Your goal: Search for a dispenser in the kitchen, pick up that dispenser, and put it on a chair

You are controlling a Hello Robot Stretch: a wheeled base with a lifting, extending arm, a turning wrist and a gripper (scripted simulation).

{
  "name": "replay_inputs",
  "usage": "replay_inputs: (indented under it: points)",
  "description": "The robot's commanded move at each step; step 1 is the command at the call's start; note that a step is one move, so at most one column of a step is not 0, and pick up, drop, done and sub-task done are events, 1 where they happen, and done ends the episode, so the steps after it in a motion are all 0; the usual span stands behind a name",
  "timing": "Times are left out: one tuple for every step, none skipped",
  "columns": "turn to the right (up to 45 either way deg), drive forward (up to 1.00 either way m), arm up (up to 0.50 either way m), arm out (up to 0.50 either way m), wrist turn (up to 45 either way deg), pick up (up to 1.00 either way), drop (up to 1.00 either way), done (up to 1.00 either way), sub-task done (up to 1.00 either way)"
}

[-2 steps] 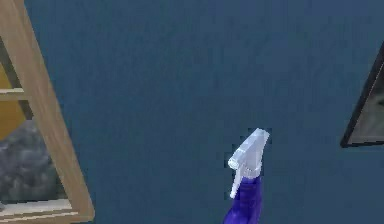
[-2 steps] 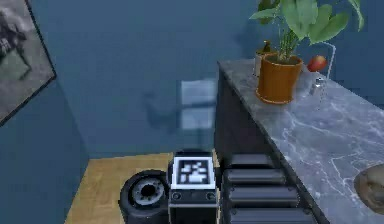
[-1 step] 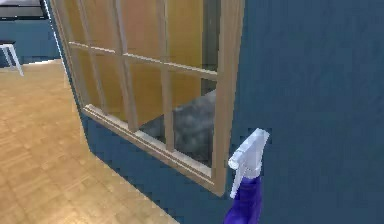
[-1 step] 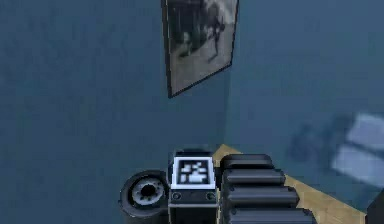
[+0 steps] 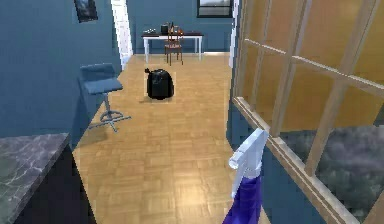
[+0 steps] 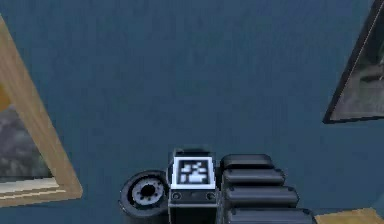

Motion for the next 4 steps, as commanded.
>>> replay_inputs:
  points:
    - [0.0, 1.00, 0.00, 0.00, 0.0, 0.00, 0.00, 0.00, 0.00]
    - [0.0, 1.00, 0.00, 0.00, 0.0, 0.00, 0.00, 0.00, 0.00]
    - [-3.0, 0.00, 0.00, 0.00, 0.0, 0.00, 0.00, 0.00, 0.00]
    - [0.0, 0.25, 0.00, 0.00, 0.0, 0.00, 0.00, 0.00, 0.00]
